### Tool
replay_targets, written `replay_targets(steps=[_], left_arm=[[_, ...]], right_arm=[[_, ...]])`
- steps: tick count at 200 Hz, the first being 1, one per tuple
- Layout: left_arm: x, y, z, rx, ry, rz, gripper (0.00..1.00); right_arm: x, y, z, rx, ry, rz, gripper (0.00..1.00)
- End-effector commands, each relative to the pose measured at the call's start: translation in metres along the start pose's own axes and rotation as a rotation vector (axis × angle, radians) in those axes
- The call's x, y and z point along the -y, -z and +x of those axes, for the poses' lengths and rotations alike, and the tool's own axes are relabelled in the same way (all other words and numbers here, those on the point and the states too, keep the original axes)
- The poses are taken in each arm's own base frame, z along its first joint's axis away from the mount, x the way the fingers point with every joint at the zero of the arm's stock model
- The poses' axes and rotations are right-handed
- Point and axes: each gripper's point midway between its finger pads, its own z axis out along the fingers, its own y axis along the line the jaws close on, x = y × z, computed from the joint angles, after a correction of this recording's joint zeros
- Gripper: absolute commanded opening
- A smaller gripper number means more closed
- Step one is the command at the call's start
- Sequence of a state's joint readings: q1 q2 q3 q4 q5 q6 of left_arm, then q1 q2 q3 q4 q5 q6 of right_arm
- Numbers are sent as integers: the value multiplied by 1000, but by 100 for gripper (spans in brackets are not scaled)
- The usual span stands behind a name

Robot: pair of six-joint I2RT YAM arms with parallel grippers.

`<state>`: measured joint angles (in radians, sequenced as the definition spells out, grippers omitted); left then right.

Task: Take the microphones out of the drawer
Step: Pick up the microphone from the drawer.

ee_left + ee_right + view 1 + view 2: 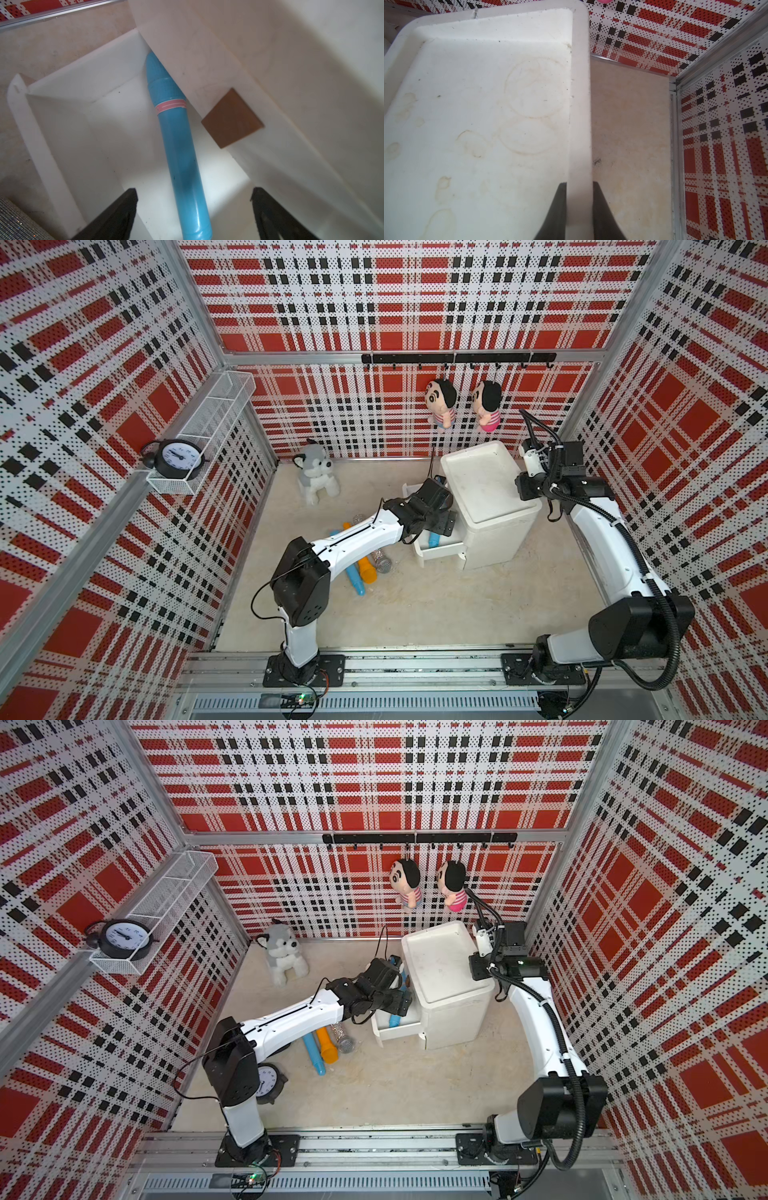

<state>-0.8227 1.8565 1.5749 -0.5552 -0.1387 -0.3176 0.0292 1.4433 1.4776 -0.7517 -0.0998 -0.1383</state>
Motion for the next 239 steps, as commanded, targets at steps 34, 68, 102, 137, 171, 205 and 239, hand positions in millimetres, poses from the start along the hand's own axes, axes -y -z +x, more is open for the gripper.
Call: replay_targets(steps=[34, 68, 102, 137, 171, 205, 239], left_arm=[[3, -14, 2, -50, -49, -4, 81], [3, -25, 8, -91, -53, 7, 77], [-3, -32, 10, -101, -50, -8, 73], [-3, -43, 12, -115, -55, -21, 67], [-9, -52, 13, -127, -50, -59, 59], [-9, -59, 18, -142, -43, -79, 57], [-3, -65, 23, -152, -45, -80, 50]], right_arm=[[-3, 24, -32, 134, 63, 10, 0], [-3, 26, -32, 136, 65, 12, 0], [-4, 26, -32, 138, 65, 8, 0], [-5, 26, -34, 141, 68, 4, 0], [-5, 28, -33, 143, 68, 3, 0], [-6, 28, -34, 146, 69, -3, 0], [-8, 27, -35, 144, 72, -9, 0]])
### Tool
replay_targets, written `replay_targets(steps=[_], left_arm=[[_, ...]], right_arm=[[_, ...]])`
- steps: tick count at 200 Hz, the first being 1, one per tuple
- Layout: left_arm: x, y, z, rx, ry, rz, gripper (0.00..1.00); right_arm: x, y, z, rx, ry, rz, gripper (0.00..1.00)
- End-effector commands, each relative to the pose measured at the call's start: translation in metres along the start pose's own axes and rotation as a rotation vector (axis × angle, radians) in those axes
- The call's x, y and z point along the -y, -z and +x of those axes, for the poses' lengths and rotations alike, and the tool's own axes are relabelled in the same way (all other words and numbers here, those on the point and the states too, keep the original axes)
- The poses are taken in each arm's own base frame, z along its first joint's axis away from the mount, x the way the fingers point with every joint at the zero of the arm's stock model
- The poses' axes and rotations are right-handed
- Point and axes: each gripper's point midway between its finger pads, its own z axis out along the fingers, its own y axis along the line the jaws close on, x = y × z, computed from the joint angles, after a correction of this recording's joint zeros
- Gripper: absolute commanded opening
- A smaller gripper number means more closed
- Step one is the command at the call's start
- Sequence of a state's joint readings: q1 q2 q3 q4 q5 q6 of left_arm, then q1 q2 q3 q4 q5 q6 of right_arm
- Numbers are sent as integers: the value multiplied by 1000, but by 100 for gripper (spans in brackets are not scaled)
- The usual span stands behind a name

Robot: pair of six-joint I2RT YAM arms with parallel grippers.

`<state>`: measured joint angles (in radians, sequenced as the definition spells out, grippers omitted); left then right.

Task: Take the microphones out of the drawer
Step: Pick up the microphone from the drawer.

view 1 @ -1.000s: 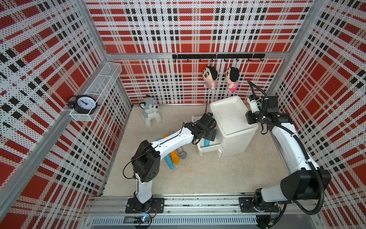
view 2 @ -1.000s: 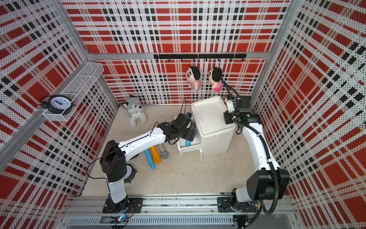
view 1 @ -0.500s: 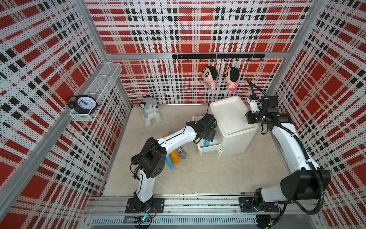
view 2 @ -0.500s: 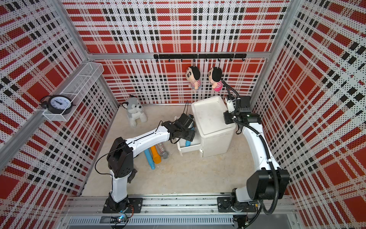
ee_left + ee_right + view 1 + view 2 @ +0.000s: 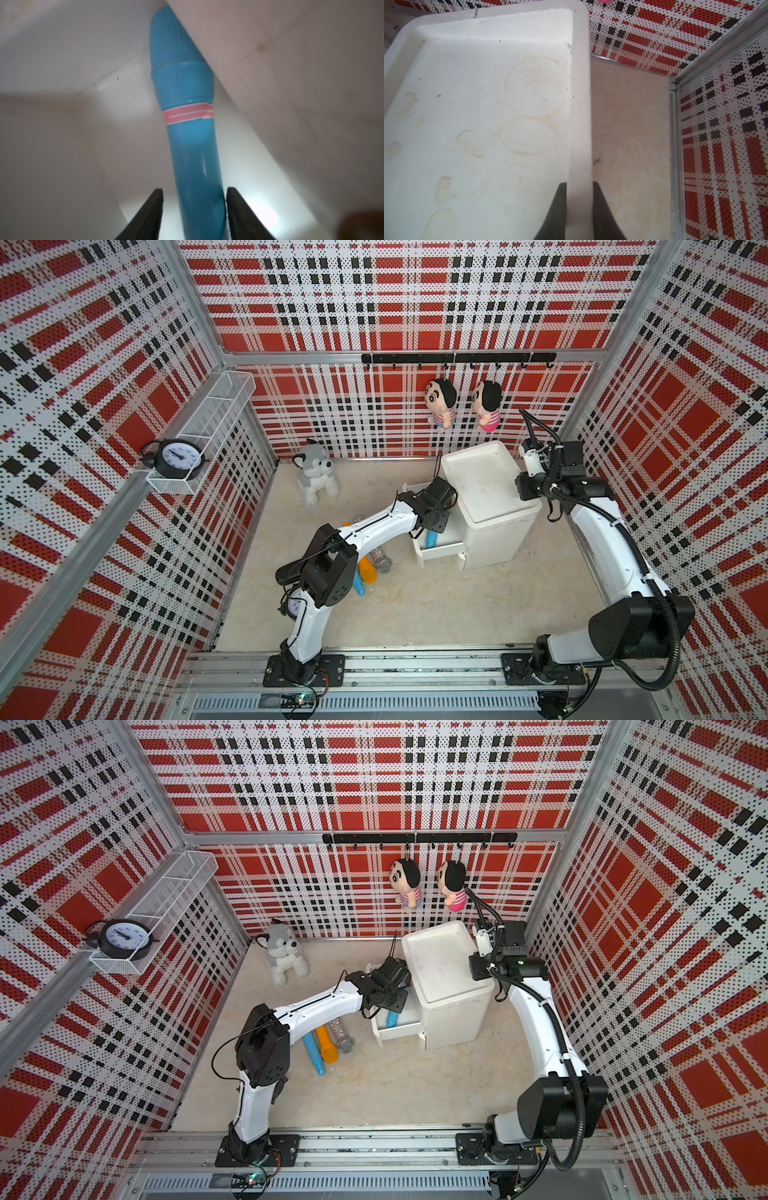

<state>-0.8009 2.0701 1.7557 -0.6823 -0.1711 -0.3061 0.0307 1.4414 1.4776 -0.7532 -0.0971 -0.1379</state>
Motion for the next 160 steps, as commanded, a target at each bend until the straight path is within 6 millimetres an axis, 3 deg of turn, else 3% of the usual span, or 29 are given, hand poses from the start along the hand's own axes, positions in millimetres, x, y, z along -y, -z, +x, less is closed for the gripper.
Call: replay_targets(steps=[1, 56, 96, 160], left_arm=[[14, -10, 5, -13, -28, 14, 50], [25, -17, 11, -34, -34, 33, 37], [27, -10, 6, -31, 7, 74, 31], [19, 6, -2, -48, 168, 241, 0]], right_arm=[[-8, 27, -35, 144, 72, -9, 0], [-9, 27, -36, 147, 75, -16, 0], [-10, 28, -35, 147, 76, -14, 0], [-9, 28, -35, 148, 75, -12, 0]])
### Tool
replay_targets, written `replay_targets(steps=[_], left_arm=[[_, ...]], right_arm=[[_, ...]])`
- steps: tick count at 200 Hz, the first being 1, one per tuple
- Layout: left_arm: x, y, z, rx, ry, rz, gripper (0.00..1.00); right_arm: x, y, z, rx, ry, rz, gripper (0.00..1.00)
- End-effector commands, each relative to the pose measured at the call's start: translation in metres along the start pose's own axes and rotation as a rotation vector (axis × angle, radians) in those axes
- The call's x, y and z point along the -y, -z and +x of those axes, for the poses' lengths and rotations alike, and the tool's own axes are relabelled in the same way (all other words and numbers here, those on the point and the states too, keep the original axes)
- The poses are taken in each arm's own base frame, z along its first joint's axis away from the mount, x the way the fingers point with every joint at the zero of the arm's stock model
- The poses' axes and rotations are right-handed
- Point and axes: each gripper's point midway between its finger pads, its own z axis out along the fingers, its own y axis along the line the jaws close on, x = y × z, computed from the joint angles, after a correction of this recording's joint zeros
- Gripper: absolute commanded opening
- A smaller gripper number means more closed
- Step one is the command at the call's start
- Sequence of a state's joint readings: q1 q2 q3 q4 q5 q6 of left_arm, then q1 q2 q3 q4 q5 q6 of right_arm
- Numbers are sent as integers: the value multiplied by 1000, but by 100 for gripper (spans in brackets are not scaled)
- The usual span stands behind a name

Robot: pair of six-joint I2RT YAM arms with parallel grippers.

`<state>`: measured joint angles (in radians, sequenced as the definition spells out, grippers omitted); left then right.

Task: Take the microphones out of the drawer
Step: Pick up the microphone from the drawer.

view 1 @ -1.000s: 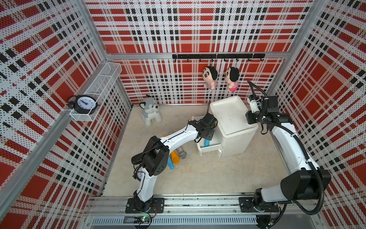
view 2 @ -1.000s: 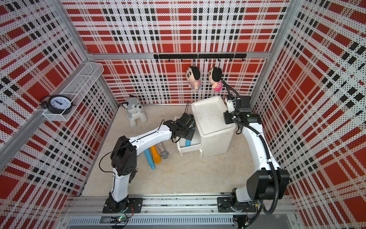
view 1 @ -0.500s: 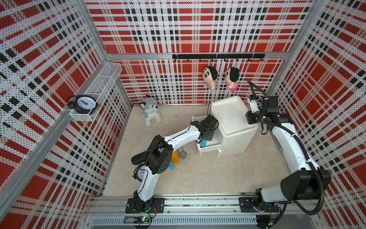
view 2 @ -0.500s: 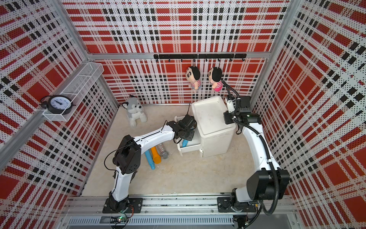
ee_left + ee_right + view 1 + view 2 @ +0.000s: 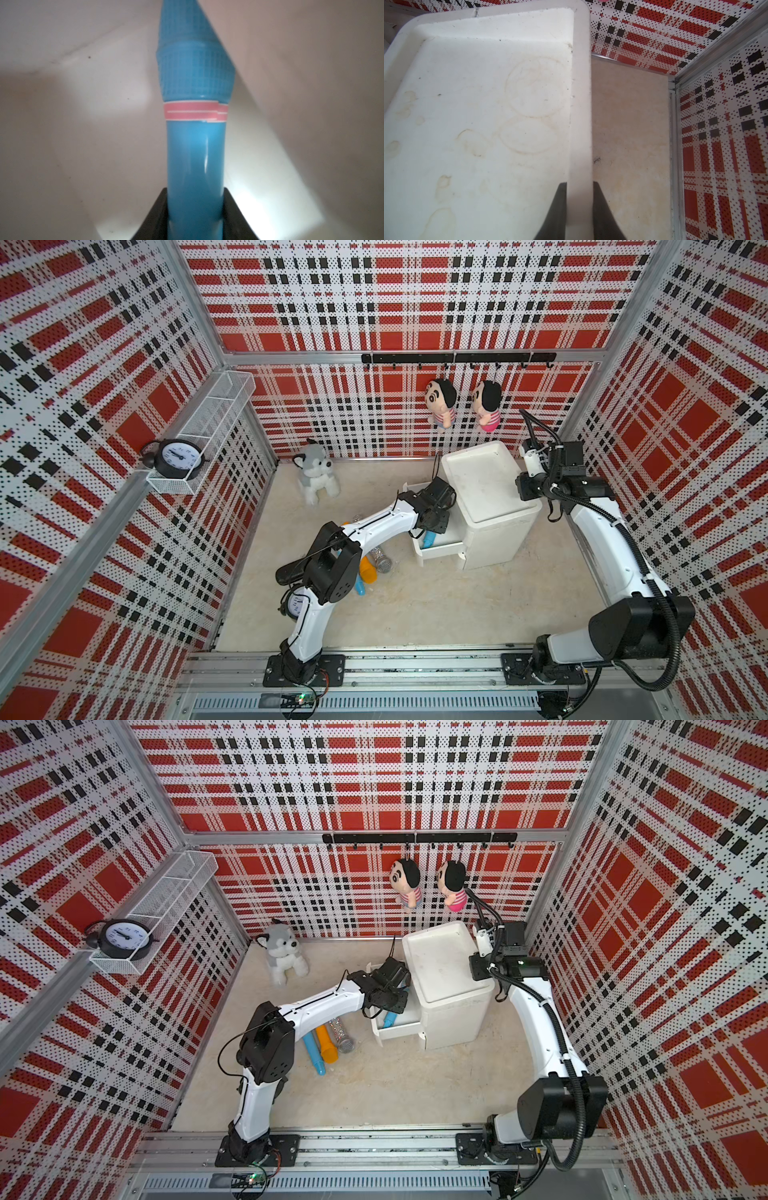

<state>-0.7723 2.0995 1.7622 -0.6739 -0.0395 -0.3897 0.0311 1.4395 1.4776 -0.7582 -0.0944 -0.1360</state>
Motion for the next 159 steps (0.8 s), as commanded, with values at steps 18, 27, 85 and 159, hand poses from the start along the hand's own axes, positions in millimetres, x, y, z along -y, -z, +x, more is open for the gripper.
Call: replay_targets(steps=[18, 27, 85, 159], left_arm=[[9, 23, -9, 7, 109, 198, 0], [6, 26, -11, 5, 143, 234, 0], [-13, 59, -23, 57, 282, 400, 0], [-24, 77, -19, 21, 329, 508, 0]], right_arm=[[-9, 28, -35, 152, 76, -10, 0], [-8, 28, -35, 151, 74, -6, 0], [-6, 26, -35, 147, 72, 3, 0], [3, 31, -40, 173, 63, 59, 0]])
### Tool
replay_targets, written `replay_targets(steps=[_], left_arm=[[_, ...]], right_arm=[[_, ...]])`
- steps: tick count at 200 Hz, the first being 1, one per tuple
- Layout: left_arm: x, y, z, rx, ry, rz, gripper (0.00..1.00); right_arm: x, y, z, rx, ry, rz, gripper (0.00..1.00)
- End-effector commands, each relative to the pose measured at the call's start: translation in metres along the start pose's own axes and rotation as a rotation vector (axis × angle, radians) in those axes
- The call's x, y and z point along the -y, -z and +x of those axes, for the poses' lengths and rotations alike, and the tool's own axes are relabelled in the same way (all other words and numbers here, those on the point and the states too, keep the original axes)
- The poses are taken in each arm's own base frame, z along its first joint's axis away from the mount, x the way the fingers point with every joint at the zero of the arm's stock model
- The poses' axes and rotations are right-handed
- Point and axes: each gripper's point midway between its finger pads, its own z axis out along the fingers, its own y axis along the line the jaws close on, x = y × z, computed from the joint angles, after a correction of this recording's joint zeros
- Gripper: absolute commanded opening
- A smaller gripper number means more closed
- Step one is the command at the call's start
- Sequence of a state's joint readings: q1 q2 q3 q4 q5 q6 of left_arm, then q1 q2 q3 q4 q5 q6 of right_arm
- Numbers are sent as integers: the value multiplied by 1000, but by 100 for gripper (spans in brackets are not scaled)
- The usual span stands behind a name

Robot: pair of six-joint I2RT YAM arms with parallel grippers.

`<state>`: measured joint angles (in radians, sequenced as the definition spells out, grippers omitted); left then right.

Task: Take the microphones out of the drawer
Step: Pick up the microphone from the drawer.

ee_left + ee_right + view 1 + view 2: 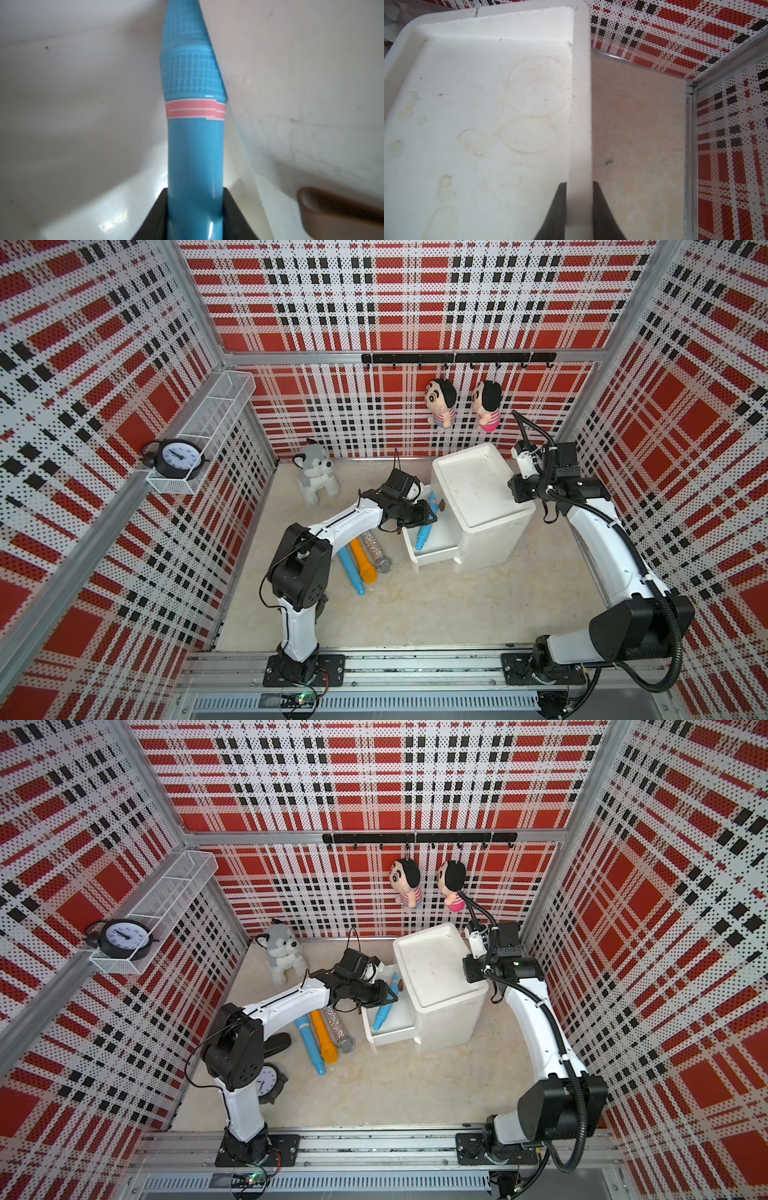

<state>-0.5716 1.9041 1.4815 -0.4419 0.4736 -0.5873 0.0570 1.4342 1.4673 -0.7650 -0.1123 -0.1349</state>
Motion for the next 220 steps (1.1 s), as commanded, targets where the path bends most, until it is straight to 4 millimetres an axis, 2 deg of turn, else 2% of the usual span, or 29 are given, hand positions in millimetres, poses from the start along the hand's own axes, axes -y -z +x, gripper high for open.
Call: replay_targets(steps=[1, 75, 97, 119, 148, 183, 206, 220], left_arm=[[14, 32, -14, 45, -4, 89, 0], [37, 56, -20, 52, 99, 289, 0], [35, 57, -16, 29, 89, 278, 0], [24, 55, -10, -1, 67, 210, 0], [23, 59, -6, -8, 43, 193, 0], [32, 70, -11, 11, 8, 201, 0], [37, 84, -25, 65, -5, 201, 0], [32, 95, -39, 134, 1, 160, 0]], right_arm=[[17, 33, -42, 178, 51, 101, 0], [25, 46, -48, 226, 46, 164, 0], [30, 56, -53, 264, 44, 213, 0], [28, 68, -60, 318, 55, 230, 0], [34, 77, -62, 344, 52, 281, 0], [42, 75, -58, 325, 42, 324, 0], [47, 68, -54, 297, 37, 347, 0], [51, 60, -49, 276, 31, 347, 0]])
